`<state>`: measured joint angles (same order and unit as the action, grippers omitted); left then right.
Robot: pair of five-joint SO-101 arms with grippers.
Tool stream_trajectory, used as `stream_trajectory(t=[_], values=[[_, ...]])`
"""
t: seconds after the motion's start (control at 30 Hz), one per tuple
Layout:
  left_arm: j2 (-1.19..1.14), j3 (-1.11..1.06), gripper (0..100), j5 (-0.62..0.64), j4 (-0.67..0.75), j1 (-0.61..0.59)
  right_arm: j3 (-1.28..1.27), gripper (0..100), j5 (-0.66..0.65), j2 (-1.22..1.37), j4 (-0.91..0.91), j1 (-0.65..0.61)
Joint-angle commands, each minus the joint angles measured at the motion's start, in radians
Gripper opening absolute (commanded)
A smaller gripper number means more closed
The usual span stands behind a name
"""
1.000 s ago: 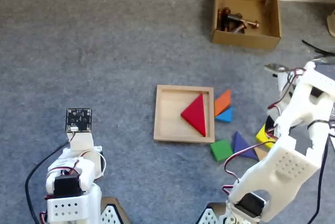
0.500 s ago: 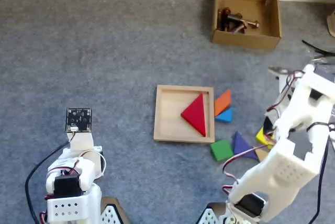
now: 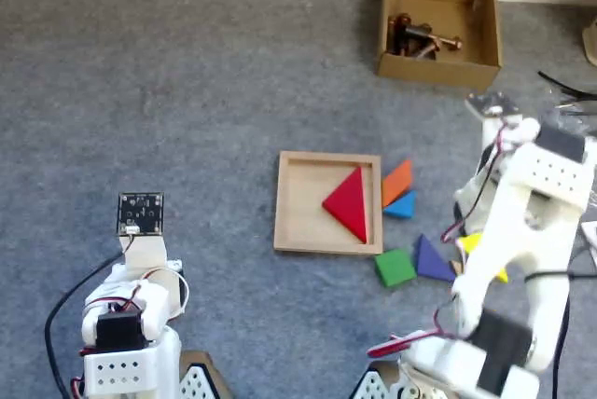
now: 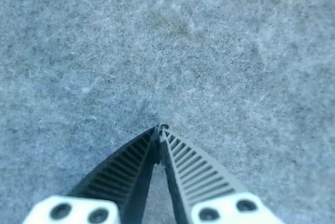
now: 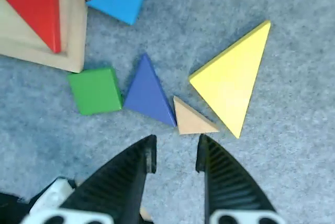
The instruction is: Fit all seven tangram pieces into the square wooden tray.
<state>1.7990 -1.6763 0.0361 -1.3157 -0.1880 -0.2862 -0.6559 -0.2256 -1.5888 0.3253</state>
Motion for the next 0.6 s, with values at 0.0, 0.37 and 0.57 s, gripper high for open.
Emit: stream_trajectory(t=[0.0, 0.37, 0.57], values=[[-0.007, -0.021, 0, 0.002, -0.008, -0.008, -0.208, 12.4, 0.009, -0.189, 0.188, -0.012], [-0.007, -0.021, 0, 0.002, -0.008, -0.008, -0.604, 13.9, 0.163, -0.332, 0.644, 0.047], [-0.007, -0.021, 0, 0.002, -0.008, -0.008, -0.604, 20.9, 0.169, -0.205, 0.753, 0.048]])
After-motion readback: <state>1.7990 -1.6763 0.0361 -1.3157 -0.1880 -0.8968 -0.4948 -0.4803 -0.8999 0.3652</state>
